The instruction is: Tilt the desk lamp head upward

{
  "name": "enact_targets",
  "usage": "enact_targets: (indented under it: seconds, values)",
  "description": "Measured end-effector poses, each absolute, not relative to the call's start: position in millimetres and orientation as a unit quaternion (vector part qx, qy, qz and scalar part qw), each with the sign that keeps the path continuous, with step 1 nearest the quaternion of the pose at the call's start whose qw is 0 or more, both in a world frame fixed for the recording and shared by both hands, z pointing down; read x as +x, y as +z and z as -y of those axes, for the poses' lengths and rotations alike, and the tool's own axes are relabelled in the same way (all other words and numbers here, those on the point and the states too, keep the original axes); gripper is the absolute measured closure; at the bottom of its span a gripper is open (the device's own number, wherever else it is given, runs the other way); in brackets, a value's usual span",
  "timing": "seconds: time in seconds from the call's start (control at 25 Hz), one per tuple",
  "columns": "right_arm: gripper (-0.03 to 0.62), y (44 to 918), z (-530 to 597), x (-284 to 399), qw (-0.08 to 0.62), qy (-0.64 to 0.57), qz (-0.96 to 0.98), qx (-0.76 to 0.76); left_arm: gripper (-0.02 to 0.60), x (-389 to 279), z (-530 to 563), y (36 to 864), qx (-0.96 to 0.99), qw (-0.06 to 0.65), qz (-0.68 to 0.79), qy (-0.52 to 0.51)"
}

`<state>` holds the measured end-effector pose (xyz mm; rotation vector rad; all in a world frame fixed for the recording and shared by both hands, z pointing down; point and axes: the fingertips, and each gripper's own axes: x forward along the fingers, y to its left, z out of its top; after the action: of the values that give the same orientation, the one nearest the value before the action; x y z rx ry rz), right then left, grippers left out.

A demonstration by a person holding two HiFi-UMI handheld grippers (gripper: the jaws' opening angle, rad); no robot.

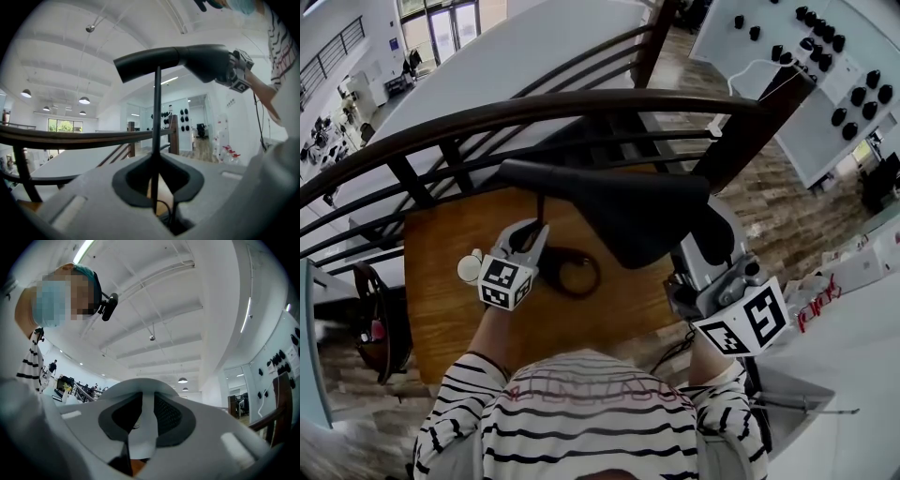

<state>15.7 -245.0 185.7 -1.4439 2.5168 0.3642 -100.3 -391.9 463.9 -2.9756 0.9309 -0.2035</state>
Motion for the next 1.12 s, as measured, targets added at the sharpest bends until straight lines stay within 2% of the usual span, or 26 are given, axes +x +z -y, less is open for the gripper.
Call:
enact_targets:
  seconds: [0.4, 0.56, 0.72, 0.88, 1.12]
  values:
    - [0.511, 189.2, 226.2, 26.7, 0.141, 0.132, -0.853, -0.485, 0.535, -97.2, 388.5, 466.7, -0.951, 0.010, -0.298, -0.076]
    - [0.511, 199.7, 219.9, 36.9, 0.143, 0.120, -0.851, -0.491, 0.526, -96.5, 386.3, 467.1, -0.953, -0.015, -0.296, -0.070]
    - [0.511, 212.9, 215.2, 50.4, 0.140, 0.104, -0.851, -0.496, 0.496, -96.4, 383.2, 464.8, -0.947, -0.033, -0.314, -0.058]
    - [0.511, 230.1, 210.9, 63.2, 0.135, 0.086, -0.850, -0.501, 0.434, -99.4, 376.4, 456.4, -0.933, -0.022, -0.355, -0.043]
    - [0.511, 266.3, 204.8, 77.0, 0.121, 0.059, -0.852, -0.505, 0.431, -98.2, 346.6, 449.6, -0.917, 0.000, -0.397, -0.031]
